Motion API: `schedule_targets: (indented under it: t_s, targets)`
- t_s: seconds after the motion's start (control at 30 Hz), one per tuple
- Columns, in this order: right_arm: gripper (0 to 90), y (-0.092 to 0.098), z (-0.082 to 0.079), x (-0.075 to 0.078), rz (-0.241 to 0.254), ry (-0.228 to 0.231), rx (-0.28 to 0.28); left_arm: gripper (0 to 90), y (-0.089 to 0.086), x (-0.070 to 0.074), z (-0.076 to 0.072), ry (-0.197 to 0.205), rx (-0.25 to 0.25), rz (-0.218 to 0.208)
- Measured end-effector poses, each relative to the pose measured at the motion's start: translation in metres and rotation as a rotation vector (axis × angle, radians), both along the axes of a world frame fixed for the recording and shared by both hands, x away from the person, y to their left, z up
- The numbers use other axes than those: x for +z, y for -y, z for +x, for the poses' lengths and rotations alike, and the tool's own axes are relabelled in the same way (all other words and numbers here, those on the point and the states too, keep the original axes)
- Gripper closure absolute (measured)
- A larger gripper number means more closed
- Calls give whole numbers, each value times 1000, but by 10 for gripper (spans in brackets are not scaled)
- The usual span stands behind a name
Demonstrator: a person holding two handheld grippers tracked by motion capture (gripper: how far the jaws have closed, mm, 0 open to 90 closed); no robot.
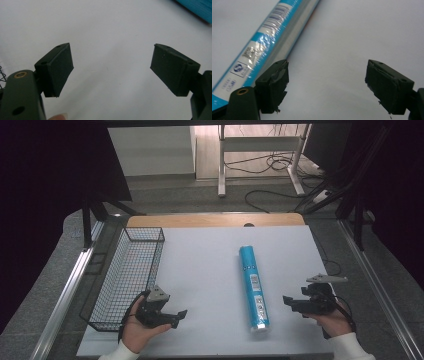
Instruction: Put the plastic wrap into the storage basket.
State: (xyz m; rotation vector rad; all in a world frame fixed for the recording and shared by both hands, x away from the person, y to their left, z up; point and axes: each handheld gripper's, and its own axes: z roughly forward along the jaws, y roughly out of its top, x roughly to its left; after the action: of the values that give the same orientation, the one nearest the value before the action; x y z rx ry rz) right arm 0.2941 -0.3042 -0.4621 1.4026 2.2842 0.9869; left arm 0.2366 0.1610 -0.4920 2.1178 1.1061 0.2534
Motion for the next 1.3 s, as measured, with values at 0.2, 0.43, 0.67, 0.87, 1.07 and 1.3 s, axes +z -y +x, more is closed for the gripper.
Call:
schedule_targets:
  t_s: [0.2, 0.43, 0.67, 0.87, 1.07, 1.3]
  targets:
    - [209, -13, 2, 10, 15, 17, -5, 182, 1, 1, -1, 9, -16, -3]
    - [223, -20, 11, 17, 48, 9, -39, 183, 0, 0, -1, 11, -22, -10]
    - [217, -42, 13, 19, 9, -67, -9, 183, 0, 0, 1, 9, -22, -10]
    - [229, -60, 18, 25, 18, -84, 6, 183, 0, 1, -1, 11, -20, -12]
    - [225, -82, 25, 27, -3, -113, 34, 183, 1, 1, -1, 11, -21, -14]
    - [215, -102, 33, 16, -37, -145, 20, 184, 2, 1, -1, 15, -28, -10]
